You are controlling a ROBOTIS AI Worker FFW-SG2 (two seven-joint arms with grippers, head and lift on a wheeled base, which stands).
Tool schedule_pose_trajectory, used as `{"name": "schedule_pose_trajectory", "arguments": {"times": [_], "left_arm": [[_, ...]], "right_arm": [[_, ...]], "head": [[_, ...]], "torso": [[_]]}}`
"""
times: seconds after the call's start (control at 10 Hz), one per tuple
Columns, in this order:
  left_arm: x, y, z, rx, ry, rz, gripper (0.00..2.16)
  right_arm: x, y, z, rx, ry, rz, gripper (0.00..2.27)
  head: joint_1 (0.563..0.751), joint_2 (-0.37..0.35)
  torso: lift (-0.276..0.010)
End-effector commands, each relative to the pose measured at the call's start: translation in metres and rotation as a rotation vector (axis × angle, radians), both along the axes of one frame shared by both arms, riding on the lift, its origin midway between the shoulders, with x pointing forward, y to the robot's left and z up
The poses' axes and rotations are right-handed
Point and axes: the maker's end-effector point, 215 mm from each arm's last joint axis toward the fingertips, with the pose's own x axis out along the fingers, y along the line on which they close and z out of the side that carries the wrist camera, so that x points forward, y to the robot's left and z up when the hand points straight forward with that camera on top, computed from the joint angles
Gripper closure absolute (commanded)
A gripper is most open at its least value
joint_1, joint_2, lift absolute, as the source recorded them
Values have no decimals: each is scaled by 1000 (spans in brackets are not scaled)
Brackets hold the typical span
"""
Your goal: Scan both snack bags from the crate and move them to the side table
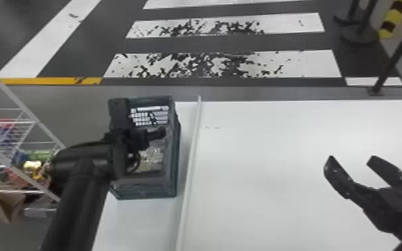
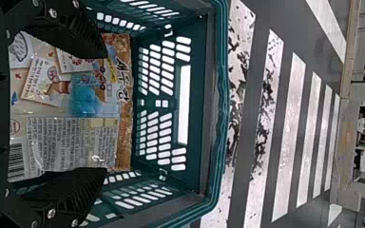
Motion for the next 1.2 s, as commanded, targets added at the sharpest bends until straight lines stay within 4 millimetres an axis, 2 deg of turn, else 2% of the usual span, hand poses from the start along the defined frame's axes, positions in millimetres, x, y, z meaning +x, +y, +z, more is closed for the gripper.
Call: {"name": "schedule_pose_trajectory", "arguments": {"times": [0.0, 0.4, 0.6, 0.7, 0.8, 0.9, 1.0, 1.1], "left_arm": [[-1, -2, -10, 12, 24, -8, 157], [-9, -8, -26, -8, 59, -23, 157], [-15, -9, -42, -26, 94, -29, 161], [-15, -12, -45, -68, 104, -35, 242], [-19, -11, -51, -109, 131, -41, 407], [-25, -14, -55, -142, 149, -56, 778], [-26, -13, -55, -126, 147, -53, 1376], [-24, -13, -48, -103, 125, -56, 1730]], "right_arm": [[0, 0, 0, 3, 0, -3, 87], [-3, 0, 1, 9, 1, -3, 87], [-4, 1, 2, 21, 3, -2, 87], [-3, 1, 3, 23, 1, -1, 87], [-4, 2, 1, 24, 5, 1, 87], [-4, 2, 1, 25, 4, 4, 87], [-4, 3, 2, 30, 4, 4, 87], [-5, 3, 1, 31, 6, 7, 87]], "head": [[695, 151], [695, 145], [695, 143], [695, 143], [695, 140], [695, 138], [695, 137], [695, 141]], "torso": [[-29], [-29], [-29], [-29], [-29], [-29], [-29], [-29]]}}
